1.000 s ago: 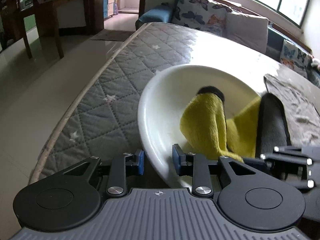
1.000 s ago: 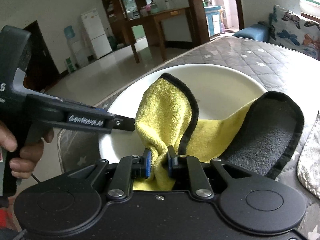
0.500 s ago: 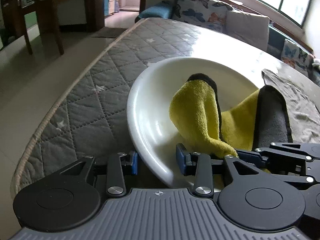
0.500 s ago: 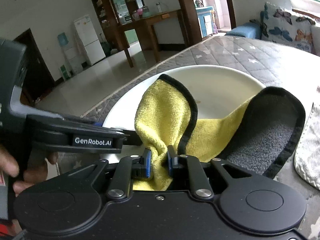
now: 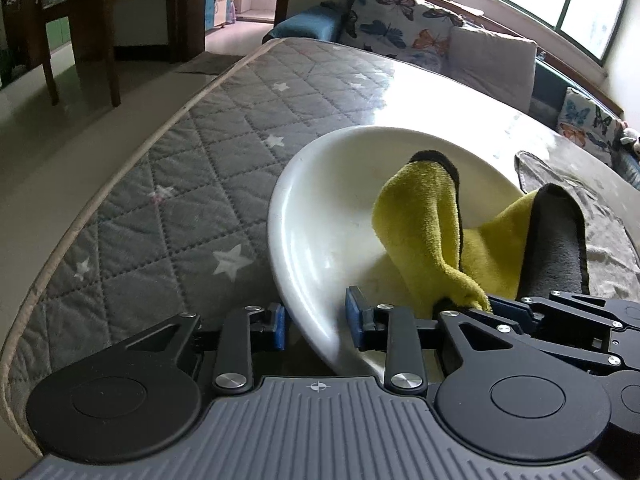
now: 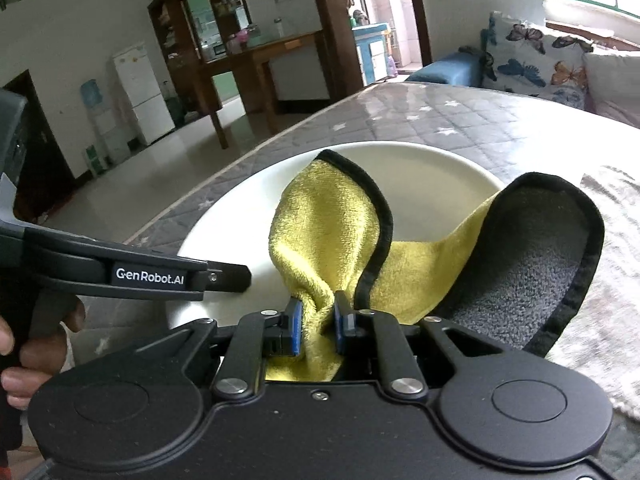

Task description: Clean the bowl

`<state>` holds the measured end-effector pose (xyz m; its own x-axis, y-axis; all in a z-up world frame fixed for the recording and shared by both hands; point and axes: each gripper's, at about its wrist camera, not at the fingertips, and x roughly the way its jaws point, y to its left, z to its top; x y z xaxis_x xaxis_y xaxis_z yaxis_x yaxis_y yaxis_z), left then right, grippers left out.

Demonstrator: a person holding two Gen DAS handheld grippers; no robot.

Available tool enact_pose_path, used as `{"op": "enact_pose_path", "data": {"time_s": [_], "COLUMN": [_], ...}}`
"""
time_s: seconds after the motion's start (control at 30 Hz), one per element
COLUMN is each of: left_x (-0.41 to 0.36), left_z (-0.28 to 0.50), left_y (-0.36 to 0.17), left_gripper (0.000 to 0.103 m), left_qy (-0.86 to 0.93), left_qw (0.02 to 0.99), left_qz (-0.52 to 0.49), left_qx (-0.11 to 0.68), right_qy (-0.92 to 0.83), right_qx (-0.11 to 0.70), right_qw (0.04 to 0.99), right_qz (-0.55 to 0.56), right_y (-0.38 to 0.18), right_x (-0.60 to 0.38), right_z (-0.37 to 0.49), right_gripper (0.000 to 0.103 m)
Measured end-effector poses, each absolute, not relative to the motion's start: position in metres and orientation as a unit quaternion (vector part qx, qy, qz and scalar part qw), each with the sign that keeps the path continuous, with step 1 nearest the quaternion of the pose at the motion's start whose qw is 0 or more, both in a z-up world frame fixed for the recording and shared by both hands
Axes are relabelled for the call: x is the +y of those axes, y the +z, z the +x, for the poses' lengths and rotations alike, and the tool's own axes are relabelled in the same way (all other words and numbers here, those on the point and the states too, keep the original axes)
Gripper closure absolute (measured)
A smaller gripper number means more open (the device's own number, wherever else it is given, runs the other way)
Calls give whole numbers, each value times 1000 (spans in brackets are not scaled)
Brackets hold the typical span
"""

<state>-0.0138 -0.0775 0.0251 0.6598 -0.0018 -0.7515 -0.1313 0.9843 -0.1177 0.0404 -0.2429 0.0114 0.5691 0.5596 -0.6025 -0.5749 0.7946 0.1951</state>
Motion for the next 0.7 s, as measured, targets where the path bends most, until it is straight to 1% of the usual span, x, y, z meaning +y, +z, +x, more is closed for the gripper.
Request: {"op": "enact_pose_path", "data": {"time_s": [0.37, 0.7], "left_x": [-84, -84], "left_z": [8, 11], "left_y": [21, 21], "left_gripper": [73, 71], "left_qy": [30, 28], "left_qw": [908, 909], "left_qz": [-79, -73], "left_qx": [410, 409], "right_qy": [283, 270], "right_qx": [334, 332], "right_qw": [899, 903], "right_qz": [-21, -29], "right_y": [8, 7], "right_x": [-262, -262], "right_z": [73, 90], "right_gripper": [88, 88]}}
